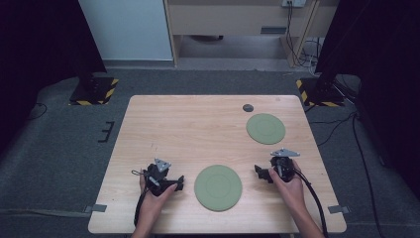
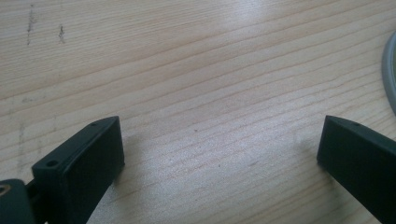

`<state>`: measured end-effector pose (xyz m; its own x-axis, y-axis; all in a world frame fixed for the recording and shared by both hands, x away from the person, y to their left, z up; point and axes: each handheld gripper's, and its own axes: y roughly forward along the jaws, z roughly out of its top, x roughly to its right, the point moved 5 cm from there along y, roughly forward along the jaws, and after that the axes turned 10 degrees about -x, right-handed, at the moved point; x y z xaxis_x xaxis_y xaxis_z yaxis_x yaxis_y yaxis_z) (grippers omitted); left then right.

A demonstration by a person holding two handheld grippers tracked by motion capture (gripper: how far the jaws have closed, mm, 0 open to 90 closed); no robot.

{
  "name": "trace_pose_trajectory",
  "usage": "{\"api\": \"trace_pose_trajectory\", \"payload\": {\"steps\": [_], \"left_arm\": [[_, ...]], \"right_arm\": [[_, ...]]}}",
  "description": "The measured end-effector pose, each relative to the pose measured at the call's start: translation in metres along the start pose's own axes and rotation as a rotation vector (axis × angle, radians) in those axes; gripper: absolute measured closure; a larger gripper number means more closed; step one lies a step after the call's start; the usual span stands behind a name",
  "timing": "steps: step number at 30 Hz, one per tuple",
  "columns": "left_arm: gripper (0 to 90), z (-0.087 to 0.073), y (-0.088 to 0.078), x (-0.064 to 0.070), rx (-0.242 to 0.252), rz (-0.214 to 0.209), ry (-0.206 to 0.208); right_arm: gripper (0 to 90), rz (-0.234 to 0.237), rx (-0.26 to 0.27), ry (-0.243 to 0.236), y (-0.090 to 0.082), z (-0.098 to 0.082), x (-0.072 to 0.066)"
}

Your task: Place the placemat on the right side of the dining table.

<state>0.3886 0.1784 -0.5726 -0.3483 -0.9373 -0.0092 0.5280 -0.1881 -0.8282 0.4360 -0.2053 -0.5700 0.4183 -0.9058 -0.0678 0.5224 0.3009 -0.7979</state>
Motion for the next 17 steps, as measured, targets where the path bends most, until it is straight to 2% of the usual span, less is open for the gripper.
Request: {"api": "trace_pose_trajectory", "payload": {"steps": [6, 12, 17], "left_arm": [[0.1, 0.0, 0.0, 0.0, 0.0, 0.0, 0.0], [0.1, -0.0003, -0.0002, 0.0, 0.0, -0.001, 0.002], [0.0, -0.0002, -0.0002, 0.0, 0.0, -0.003, 0.002]], "right_arm": [[5.0, -0.048, -0.02, -0.043, 0.0077, 0.002, -0.0073], [3.2, -0.019, -0.027, -0.077, 0.0071, 0.0004, -0.0099], [0.4, -0.021, -0.036, -0.072, 0.007, -0.0009, -0.0089]]}}
